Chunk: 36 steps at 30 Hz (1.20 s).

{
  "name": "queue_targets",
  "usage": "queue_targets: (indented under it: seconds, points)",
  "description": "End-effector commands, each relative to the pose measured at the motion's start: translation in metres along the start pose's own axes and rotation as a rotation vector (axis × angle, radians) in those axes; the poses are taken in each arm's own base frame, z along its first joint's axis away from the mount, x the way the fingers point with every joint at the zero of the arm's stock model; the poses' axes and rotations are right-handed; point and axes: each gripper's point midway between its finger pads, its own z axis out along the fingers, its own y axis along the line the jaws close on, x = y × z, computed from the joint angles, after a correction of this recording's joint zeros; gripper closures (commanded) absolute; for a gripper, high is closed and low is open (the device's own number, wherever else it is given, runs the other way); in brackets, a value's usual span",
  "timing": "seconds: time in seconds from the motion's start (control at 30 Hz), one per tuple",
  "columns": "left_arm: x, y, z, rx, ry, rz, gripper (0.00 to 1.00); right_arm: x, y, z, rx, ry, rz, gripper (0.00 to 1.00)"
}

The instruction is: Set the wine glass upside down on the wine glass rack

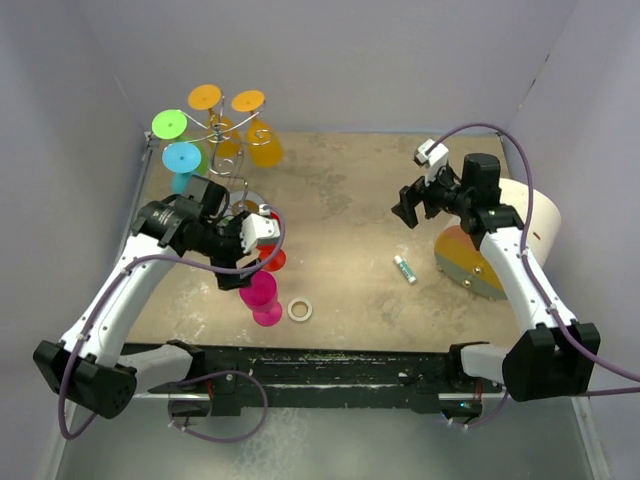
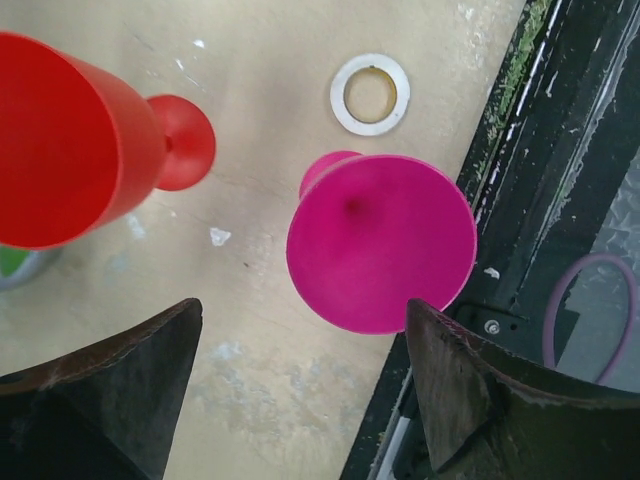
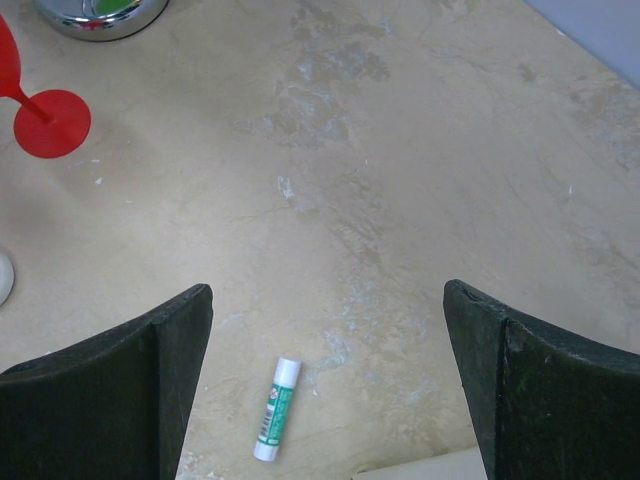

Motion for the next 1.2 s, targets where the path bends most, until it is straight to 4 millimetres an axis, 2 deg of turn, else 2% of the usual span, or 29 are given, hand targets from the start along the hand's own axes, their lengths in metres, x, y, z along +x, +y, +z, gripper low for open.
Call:
queue_targets:
  seconds: [0.0, 0.3, 0.5, 0.63, 0.8, 0.93, 1.03, 1.13, 1.17]
  points:
    - [0.012, 0.008, 0.021, 0.008, 0.042, -0.059, 0.18, -0.007, -0.004, -0.004, 0.013, -0.039, -0.017, 0.0]
    - [0.018, 0.014, 0.051, 0.04, 0.058, -0.119, 0.34, 0.0, -0.003, -0.004, 0.002, -0.037, -0.003, 0.0]
    - [0.022, 0.009, 0.055, 0.064, 0.07, -0.119, 0.59, -0.001, -0.005, -0.001, 0.003, -0.048, -0.009, 0.0]
    - [0.029, 0.005, 0.054, 0.08, 0.099, -0.118, 0.72, 0.0, -0.004, -0.001, 0.002, -0.048, -0.008, 0.0]
    - [0.035, 0.002, 0.042, 0.07, 0.141, -0.099, 0.88, -0.001, -0.004, -0.002, 0.003, -0.052, -0.01, 0.0]
    - [0.035, -0.006, 0.025, 0.067, 0.153, -0.07, 0.97, -0.001, -0.006, -0.003, 0.008, -0.051, -0.01, 0.0]
    - [0.023, -0.013, 0.009, 0.067, 0.108, -0.035, 1.0, -0.002, -0.007, -0.004, 0.014, -0.049, -0.009, 0.0]
    - [0.001, -0.022, -0.006, 0.083, 0.015, -0.002, 1.0, -0.004, -0.008, -0.006, 0.019, -0.043, -0.006, 0.0]
    - [-0.007, -0.025, -0.01, 0.092, -0.02, 0.009, 1.0, -0.002, -0.003, -0.008, -0.003, -0.032, 0.018, 0.0]
